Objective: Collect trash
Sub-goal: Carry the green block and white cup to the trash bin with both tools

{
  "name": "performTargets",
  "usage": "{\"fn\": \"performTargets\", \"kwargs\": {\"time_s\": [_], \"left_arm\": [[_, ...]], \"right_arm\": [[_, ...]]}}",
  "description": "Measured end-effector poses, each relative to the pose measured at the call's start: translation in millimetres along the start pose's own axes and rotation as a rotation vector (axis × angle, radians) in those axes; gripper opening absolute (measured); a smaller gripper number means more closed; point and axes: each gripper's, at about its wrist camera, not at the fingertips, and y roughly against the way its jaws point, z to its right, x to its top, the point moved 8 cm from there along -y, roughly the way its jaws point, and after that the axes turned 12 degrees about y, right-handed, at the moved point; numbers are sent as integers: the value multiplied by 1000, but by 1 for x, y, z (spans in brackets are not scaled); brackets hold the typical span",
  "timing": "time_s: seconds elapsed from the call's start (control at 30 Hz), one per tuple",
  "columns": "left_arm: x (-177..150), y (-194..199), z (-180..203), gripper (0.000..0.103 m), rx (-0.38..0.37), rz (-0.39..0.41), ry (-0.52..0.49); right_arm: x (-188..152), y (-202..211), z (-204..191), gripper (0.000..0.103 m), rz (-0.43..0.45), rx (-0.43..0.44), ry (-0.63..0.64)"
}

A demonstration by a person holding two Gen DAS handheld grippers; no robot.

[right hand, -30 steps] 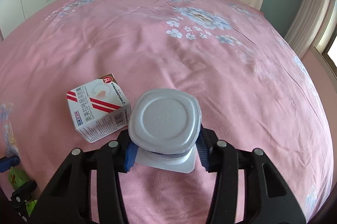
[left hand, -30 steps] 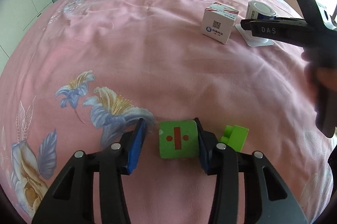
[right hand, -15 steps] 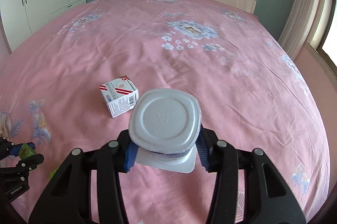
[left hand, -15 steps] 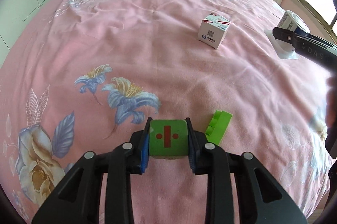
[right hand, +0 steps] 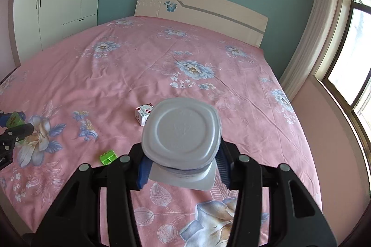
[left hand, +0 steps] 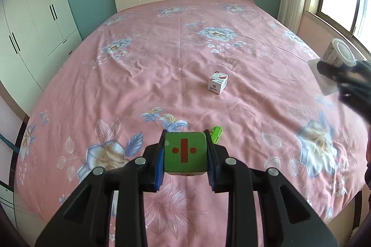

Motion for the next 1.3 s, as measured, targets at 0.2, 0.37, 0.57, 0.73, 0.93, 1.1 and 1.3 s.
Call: {"fn": "performTargets", "kwargs": {"time_s": [0.2,0.37,0.57,0.73,0.93,1.1,1.3], "left_arm": [[1,87,6,32,-20,92,-14],[-7,149,11,32,-31,152,-28],[-22,207,9,32,-37,209,-37],[-38,242,4,32,-38,238,-48],[-63,266,-1,32,-39,240,-73],[-94,267,-3,32,-30,218,-120],[-133,255,-3,32,-52,170,-153]], "right_arm": [[-5,93,-3,48,34,-31,37],[-8,163,-10,48,70,-40,52],[-11,237,-25,49,123,-70,102],[-18,278,-40,49,133,-82,120],[-38,309,-66,49,125,-48,130],[-66,321,-88,49,105,-9,139],[-106,323,-106,49,56,72,111]]}}
